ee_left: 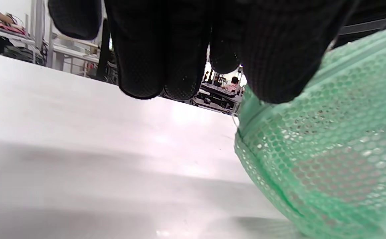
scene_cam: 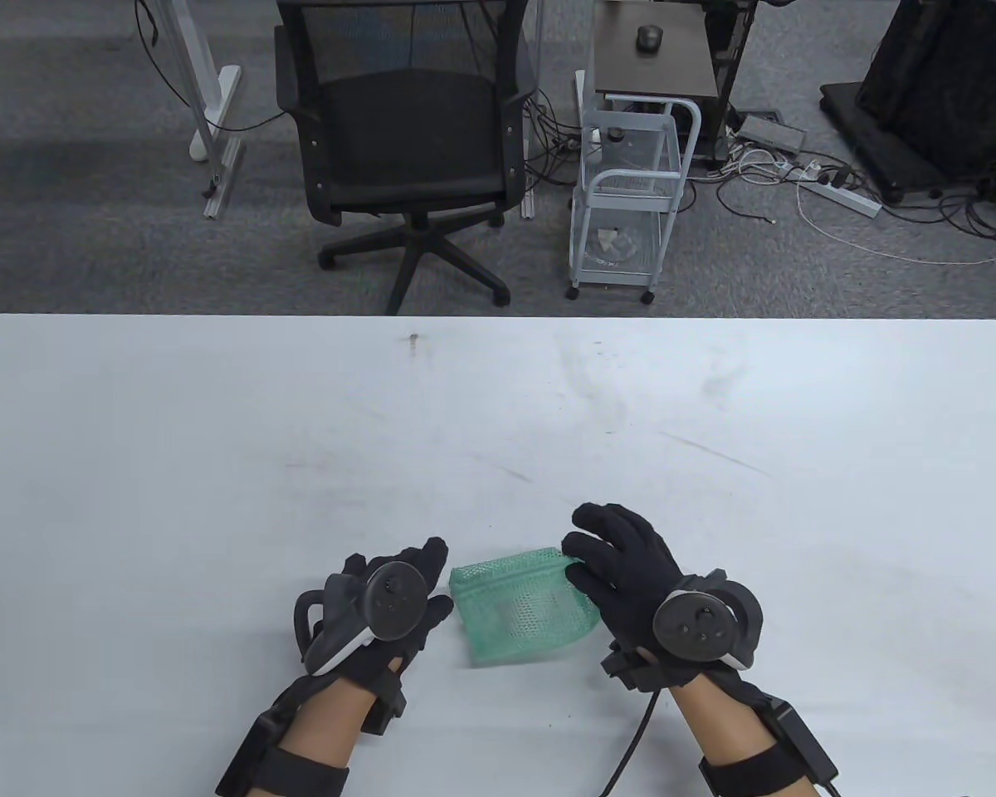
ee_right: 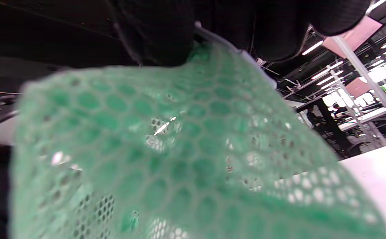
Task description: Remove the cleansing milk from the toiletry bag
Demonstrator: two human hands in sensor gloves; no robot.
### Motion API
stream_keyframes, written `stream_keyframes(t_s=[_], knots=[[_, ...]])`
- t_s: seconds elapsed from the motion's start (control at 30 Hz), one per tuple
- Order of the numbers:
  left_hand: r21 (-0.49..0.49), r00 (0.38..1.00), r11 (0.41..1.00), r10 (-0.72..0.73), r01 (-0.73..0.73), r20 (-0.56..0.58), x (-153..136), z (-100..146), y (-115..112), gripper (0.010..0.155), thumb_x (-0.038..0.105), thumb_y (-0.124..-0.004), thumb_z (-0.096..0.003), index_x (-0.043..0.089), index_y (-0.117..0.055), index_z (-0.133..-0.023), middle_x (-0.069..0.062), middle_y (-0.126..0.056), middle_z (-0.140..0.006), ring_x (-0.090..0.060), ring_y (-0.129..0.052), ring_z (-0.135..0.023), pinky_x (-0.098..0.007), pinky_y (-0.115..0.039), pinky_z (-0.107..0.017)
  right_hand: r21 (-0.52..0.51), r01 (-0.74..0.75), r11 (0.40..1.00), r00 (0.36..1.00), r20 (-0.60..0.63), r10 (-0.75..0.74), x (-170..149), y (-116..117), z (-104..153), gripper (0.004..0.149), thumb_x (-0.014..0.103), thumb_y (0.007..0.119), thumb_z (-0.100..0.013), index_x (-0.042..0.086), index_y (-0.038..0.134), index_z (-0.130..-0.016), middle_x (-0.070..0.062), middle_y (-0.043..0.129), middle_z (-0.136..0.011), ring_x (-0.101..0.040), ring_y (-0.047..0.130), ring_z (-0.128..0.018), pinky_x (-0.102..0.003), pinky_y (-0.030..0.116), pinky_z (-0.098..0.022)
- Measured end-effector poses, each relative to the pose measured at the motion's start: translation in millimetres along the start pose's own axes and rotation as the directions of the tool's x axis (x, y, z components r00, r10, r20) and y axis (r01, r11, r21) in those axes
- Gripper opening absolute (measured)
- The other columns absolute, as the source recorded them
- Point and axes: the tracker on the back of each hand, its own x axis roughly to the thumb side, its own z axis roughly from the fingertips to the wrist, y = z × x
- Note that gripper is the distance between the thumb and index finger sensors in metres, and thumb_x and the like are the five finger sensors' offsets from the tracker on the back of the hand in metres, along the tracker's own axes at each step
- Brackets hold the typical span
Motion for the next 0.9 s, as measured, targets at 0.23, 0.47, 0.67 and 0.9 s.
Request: stream_keyframes(t_s=[0.23,0.47,0.67,0.9], knots=[[-0.045,0.999,0.999,0.032,-0.030,0.040,4,-3,-8,0.063,0.041,-0.095,-0.0453,0.028,-0.077,-0.104,-0.009,-0.092,-0.103,-0.040,-0.095,-0.089,-0.068,-0.059,-0.073,0.036,0.015,0.999,0.998,0.067,-0.018,6,-1,0,0.037,0.022,0.093,-0.048,0.013,0.092,-0.084,-0.024,0.079,-0.105,-0.062,0.074,-0.090,-0.073,0.061,-0.063],[0.036,0.999,0.999,0.040,-0.041,0.021,3,-2,-4,0.044,0.035,-0.096,-0.0450,0.026,-0.095,-0.088,-0.006,-0.104,-0.089,-0.037,-0.105,-0.076,-0.066,-0.065,-0.071,0.047,-0.018,0.999,0.994,0.109,0.013,13,-1,0,0.037,0.022,0.093,-0.048,0.014,0.092,-0.084,-0.024,0.078,-0.106,-0.062,0.073,-0.090,-0.073,0.061,-0.064],[0.152,0.999,0.987,0.044,-0.043,-0.005,0,5,8,0.042,0.035,-0.097,-0.0447,0.027,-0.096,-0.086,-0.006,-0.105,-0.087,-0.037,-0.107,-0.073,-0.065,-0.066,-0.071,0.040,-0.096,0.995,0.989,0.113,0.091,16,0,1,0.038,0.022,0.094,-0.048,0.013,0.091,-0.084,-0.024,0.078,-0.106,-0.062,0.073,-0.090,-0.073,0.060,-0.064],[0.238,1.000,0.971,0.000,0.003,-0.010,2,10,18,0.041,0.034,-0.097,-0.0446,0.027,-0.096,-0.085,-0.005,-0.105,-0.088,-0.037,-0.106,-0.074,-0.065,-0.067,-0.071,0.088,-0.305,0.948,0.942,0.174,0.287,22,8,-1,0.039,0.022,0.097,-0.046,0.012,0.092,-0.084,-0.024,0.077,-0.107,-0.063,0.072,-0.091,-0.073,0.060,-0.065]])
